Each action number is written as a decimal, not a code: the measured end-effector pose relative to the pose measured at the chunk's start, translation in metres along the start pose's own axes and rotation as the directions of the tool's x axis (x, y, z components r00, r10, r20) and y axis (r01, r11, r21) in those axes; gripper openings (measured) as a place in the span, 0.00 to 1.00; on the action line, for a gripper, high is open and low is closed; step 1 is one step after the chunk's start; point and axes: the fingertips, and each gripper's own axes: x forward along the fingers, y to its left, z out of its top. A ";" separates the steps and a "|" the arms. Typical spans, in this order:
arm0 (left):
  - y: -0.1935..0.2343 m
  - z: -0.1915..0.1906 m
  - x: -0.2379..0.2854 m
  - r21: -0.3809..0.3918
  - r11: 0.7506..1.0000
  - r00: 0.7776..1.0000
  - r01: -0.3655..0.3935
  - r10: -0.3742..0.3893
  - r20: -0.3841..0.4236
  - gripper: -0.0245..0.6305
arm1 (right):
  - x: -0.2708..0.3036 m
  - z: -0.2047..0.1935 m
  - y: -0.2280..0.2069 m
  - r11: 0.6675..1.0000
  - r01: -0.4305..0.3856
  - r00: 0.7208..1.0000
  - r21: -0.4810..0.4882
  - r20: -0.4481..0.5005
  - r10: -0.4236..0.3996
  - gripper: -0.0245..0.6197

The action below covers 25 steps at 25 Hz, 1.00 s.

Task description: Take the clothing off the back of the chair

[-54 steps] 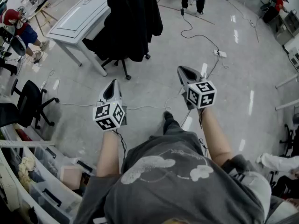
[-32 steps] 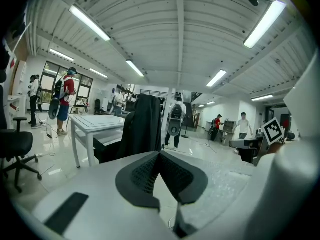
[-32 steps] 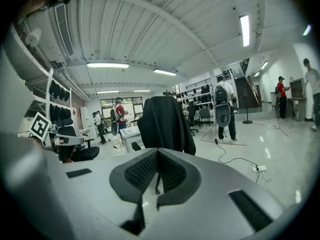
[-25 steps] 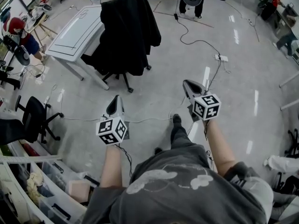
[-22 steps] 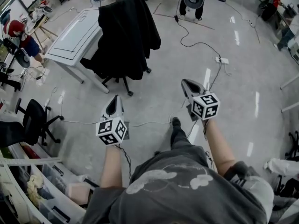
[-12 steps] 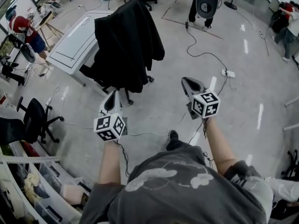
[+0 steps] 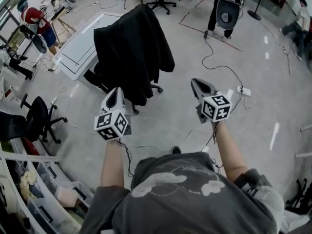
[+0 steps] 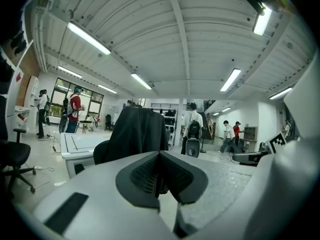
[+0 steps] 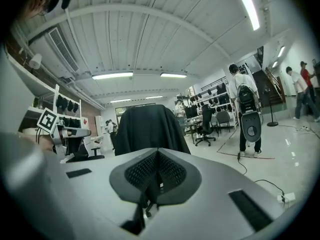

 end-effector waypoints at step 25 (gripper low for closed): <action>0.058 0.071 0.177 0.006 0.981 0.981 -0.195 0.195 0.019 0.53 | 0.159 0.042 -0.074 0.997 -0.071 0.996 -0.028 -0.050 0.070 0.03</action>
